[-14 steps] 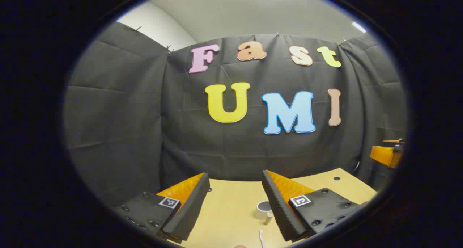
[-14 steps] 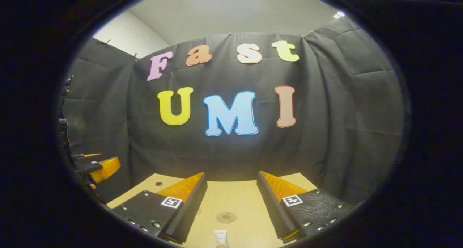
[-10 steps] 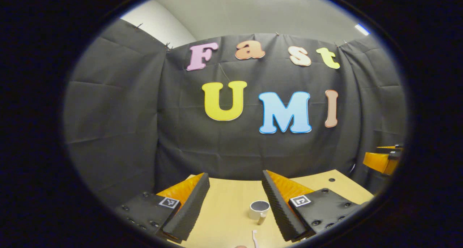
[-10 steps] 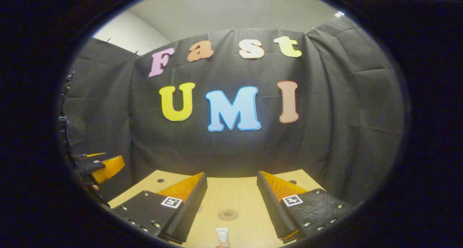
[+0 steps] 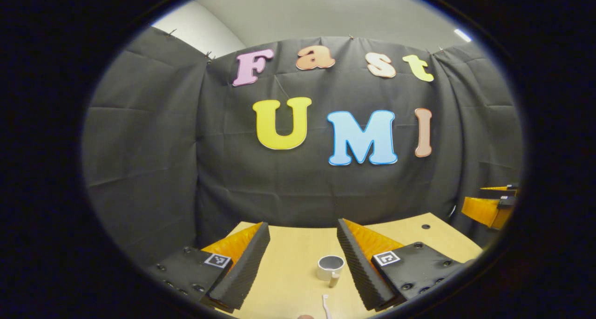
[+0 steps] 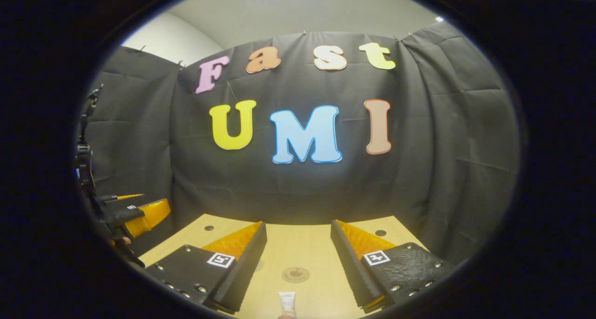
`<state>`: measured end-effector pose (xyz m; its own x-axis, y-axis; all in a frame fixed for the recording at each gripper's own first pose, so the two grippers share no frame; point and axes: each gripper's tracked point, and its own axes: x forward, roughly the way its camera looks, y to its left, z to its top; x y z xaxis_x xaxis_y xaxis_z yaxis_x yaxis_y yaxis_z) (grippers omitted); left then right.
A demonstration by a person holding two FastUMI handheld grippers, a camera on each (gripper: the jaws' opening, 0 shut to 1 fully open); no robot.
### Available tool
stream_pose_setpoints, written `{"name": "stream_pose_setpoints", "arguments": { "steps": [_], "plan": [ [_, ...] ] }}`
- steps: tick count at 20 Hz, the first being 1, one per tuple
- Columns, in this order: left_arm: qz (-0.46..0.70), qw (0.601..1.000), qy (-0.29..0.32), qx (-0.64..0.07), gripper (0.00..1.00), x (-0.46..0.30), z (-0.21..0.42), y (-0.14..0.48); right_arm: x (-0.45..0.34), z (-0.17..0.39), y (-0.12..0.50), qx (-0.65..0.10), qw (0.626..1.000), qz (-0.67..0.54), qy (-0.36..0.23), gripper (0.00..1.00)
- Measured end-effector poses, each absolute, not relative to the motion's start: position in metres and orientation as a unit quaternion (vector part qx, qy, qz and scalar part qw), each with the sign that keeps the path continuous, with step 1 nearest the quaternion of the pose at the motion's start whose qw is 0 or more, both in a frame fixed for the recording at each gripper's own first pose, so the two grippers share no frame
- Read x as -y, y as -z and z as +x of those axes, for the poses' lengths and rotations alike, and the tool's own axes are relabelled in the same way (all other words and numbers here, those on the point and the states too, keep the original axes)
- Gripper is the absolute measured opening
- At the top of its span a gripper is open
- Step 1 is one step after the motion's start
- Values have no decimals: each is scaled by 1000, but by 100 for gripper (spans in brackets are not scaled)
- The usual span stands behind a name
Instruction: Put the toothbrush and toothpaste on the desktop into the cup, then pick up the cup and place it on the coaster on the desktop.
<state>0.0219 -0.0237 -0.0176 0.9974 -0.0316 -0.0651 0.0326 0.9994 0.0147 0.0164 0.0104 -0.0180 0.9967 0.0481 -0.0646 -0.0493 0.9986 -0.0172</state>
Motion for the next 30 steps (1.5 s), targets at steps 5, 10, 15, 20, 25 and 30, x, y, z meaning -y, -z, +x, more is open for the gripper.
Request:
{"name": "stream_pose_setpoints", "arguments": {
  "steps": [5, 10, 15, 20, 25, 30],
  "plan": [
    [23, 997, 21, -66, 89, 28, 31, 39, -11, 25, 34, -63, 998, -6, -31, 85],
    [13, 992, 32, -125, 95, 37, 40, 82, -10, 33, 66, -121, 992, -8, -31, 86],
    [-3, 980, 38, -193, 95, 39, 46, 144, -12, 37, 110, -192, 981, 9, -34, 86],
    [-18, 962, 43, -270, 95, 39, 47, 214, -14, 38, 163, -270, 962, 18, -35, 87],
    [-25, 939, 50, -338, 95, 42, 40, 275, -17, 40, 216, -343, 938, 25, -34, 87],
    [-55, 907, 51, -415, 96, 48, 33, 338, -21, 33, 268, -420, 906, 42, -33, 85]
  ]
}}
